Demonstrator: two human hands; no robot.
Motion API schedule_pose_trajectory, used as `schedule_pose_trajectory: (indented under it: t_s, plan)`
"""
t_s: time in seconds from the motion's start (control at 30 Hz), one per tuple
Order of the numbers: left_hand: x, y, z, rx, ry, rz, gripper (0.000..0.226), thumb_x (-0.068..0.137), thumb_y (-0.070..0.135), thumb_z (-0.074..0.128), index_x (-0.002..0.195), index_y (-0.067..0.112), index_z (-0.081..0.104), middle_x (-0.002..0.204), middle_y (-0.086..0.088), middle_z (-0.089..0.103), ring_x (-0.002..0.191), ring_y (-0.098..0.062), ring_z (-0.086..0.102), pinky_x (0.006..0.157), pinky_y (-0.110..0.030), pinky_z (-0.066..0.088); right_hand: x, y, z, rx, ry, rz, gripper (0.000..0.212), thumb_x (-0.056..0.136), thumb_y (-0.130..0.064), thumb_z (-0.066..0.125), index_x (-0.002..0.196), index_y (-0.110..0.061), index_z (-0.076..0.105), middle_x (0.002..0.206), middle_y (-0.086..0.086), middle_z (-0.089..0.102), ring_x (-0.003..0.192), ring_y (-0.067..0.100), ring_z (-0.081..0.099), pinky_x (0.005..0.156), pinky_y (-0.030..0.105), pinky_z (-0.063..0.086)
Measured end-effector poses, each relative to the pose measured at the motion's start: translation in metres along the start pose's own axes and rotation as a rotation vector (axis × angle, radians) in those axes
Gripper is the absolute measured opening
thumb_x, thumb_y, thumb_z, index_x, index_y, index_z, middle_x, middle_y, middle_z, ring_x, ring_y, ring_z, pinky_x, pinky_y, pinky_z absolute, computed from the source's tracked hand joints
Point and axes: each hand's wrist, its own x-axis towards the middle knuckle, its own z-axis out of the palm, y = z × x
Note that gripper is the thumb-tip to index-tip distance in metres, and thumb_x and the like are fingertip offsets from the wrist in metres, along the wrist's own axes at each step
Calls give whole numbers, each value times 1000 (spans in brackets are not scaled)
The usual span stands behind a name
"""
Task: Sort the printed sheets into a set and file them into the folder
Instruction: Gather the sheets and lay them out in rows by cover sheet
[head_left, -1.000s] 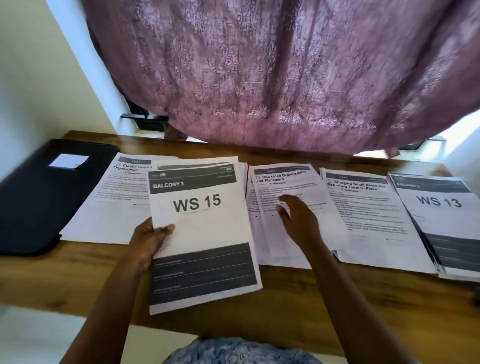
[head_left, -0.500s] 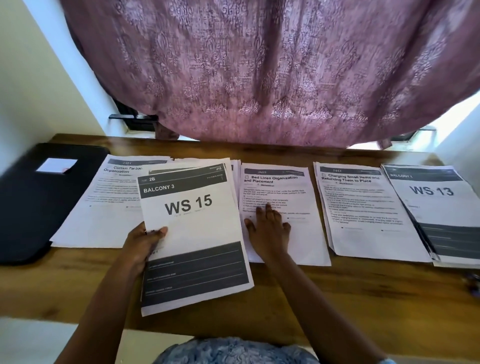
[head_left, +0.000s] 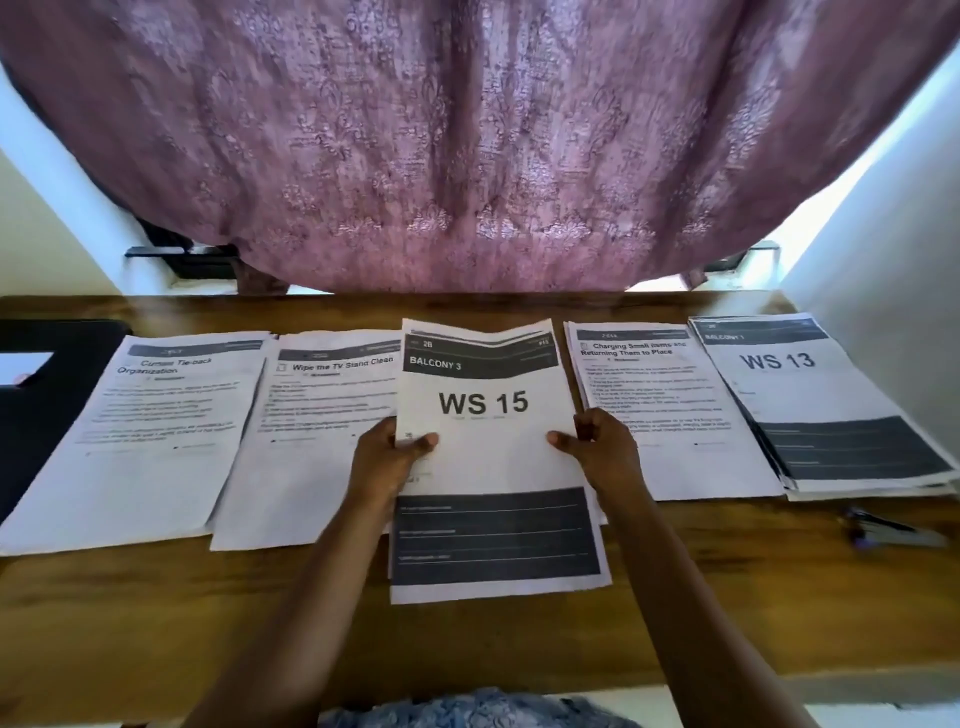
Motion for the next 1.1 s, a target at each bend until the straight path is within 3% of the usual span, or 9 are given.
schedule_pose_trajectory:
  t_s: [0.23, 0.4, 0.47, 0.57, 0.67, 0.73, 0.8, 0.93, 1.1]
  plan:
    - [3, 0, 25, 278, 29, 62, 22, 86, 19, 71, 106, 13, 65, 116, -5, 69, 100, -21, 67, 87, -34, 52, 17, 21, -15, -320, 188, 2, 32, 84, -29, 71, 63, -22, 47, 78, 3, 61, 67, 15, 54, 77, 26, 41]
    - [0, -4, 22, 420, 55, 113, 23, 87, 23, 69, 109, 16, 63, 117, -3, 69, 99, -21, 68, 78, -28, 53, 15, 24, -24, -416, 251, -75, 21, 90, -28, 63, 101, -11, 68, 106, 9, 70, 88, 24, 64, 82, 25, 43]
    - [-7, 1, 23, 546, 99, 175, 38, 85, 30, 72, 118, 20, 58, 119, -3, 68, 101, -22, 68, 81, -38, 56, 13, 22, -34, -361, 271, -117, 31, 91, -26, 62, 116, -8, 66, 117, 9, 67, 104, 27, 63, 93, 30, 43]
    - [-17, 18, 37, 819, 251, 321, 66, 81, 43, 72, 137, 24, 42, 133, -4, 54, 120, -27, 53, 90, -48, 51, 15, 16, -58, -188, 247, -72, 31, 93, -26, 59, 116, -6, 64, 120, 7, 64, 111, 26, 59, 100, 33, 40]
    - [-16, 43, 76, 517, 16, 298, 70, 82, 47, 69, 141, 28, 36, 137, 3, 51, 124, -20, 49, 95, -40, 46, 26, 15, -89, -41, 209, 6, 26, 93, -28, 58, 109, -8, 66, 112, 5, 65, 106, 25, 60, 101, 40, 44]
    - [-15, 55, 115, 221, -231, 145, 72, 84, 36, 71, 142, 29, 31, 136, 3, 53, 123, -20, 54, 95, -37, 48, 36, 15, -114, 35, 223, 41, 29, 93, -30, 58, 109, -8, 67, 108, 7, 67, 101, 26, 62, 94, 40, 49]
    - [-11, 63, 156, 116, -319, 103, 70, 85, 21, 71, 142, 28, 30, 139, 2, 52, 124, -21, 53, 101, -40, 47, 50, 18, -145, 2, 268, 71, 34, 93, -33, 59, 110, -5, 66, 106, 8, 66, 98, 26, 61, 89, 38, 48]
    - [5, 73, 242, 89, -386, 155, 73, 85, 12, 71, 146, 24, 30, 133, 4, 55, 116, -17, 59, 85, -21, 52, 88, 38, -218, -204, 359, 59, 34, 91, -37, 61, 96, -4, 68, 99, 14, 69, 88, 29, 63, 88, 40, 50]
    - [13, 79, 351, 290, -377, 272, 80, 86, 17, 71, 150, 23, 24, 138, -3, 54, 117, -24, 60, 93, -30, 47, 138, 77, -294, -456, 441, 45, 36, 91, -33, 61, 113, -5, 67, 114, 17, 67, 100, 34, 62, 89, 37, 45]
